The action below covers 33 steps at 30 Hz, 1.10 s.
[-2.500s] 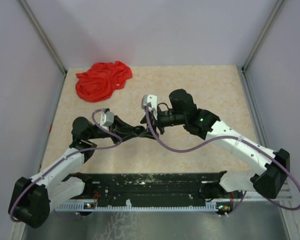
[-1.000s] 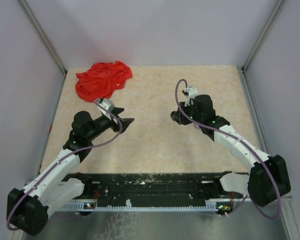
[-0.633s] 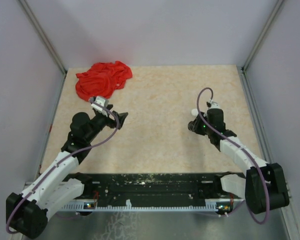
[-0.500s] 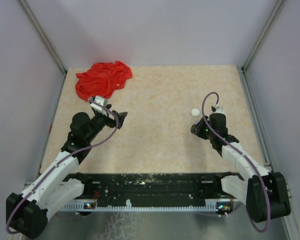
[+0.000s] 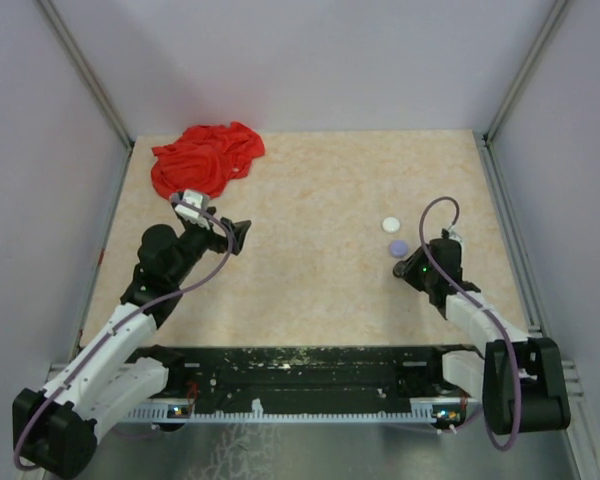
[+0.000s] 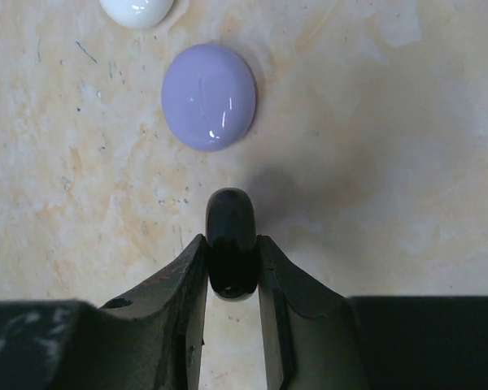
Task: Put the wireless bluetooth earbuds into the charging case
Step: Place the charging case at the center of the board, then reset both arms
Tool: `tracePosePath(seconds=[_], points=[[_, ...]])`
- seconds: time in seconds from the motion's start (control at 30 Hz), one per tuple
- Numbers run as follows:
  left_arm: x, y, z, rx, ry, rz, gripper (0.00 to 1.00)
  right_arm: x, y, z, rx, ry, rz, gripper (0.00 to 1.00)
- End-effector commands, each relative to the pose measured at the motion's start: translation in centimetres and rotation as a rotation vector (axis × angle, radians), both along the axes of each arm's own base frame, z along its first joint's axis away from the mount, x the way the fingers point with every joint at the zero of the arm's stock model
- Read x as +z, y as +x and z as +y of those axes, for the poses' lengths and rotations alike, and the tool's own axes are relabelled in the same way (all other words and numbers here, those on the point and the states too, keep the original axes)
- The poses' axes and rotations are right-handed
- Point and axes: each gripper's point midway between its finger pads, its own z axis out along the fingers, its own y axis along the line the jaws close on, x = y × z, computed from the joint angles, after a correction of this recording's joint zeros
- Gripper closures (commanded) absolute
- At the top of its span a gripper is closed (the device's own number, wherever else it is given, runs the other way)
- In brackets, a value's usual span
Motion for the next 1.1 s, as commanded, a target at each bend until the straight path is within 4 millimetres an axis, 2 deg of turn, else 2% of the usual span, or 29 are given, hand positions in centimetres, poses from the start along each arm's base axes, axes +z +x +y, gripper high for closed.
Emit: tracePosePath(seconds=[0.0, 0.2, 0.37, 0.57, 0.67, 0.73, 0.87, 1.0, 1.07], points=[[1.3, 0.0, 0.5, 0.025, -0.03, -0.021, 0.0, 1.9, 2.6, 0.2, -0.016, 0.04, -0.11, 0.68], [1.8, 0.1, 1.0, 0.049, -0.066, -0.01, 0.0, 0.6, 2.4, -1.5, -0.072, -0.006, -0.058, 0.4], [2.8, -0.1, 1.4, 0.069, -0.102, -0.007, 0.0, 0.8, 1.7, -2.3, -0.09, -0.044, -0.033, 0.32], [5.0, -0.8, 2.3, 0.114, -0.169, -0.022, 0.0, 3.5, 0.9, -3.0, -0.097, -0.089, -0.053, 0.22], [5.4, -1.5, 3.2, 0.155, -0.199, 0.002, 0.0, 6.5, 0.6, -3.3, -0.088, -0.117, -0.1, 0.15], [5.6, -2.1, 3.7, 0.177, -0.207, 0.026, 0.0, 9.2, 0.3, -3.5, -0.081, -0.132, -0.155, 0.13], [6.3, -3.6, 4.5, 0.178, -0.155, 0.023, 0.0, 15.6, -0.8, -3.7, -0.047, -0.18, -0.311, 0.12], [6.1, -4.7, 5.4, 0.197, -0.139, -0.008, 0.0, 22.0, -2.6, -3.6, 0.011, -0.247, -0.481, 0.11], [5.9, -5.2, 5.7, 0.195, -0.14, -0.032, 0.0, 24.3, -3.4, -3.4, 0.048, -0.281, -0.559, 0.11]])
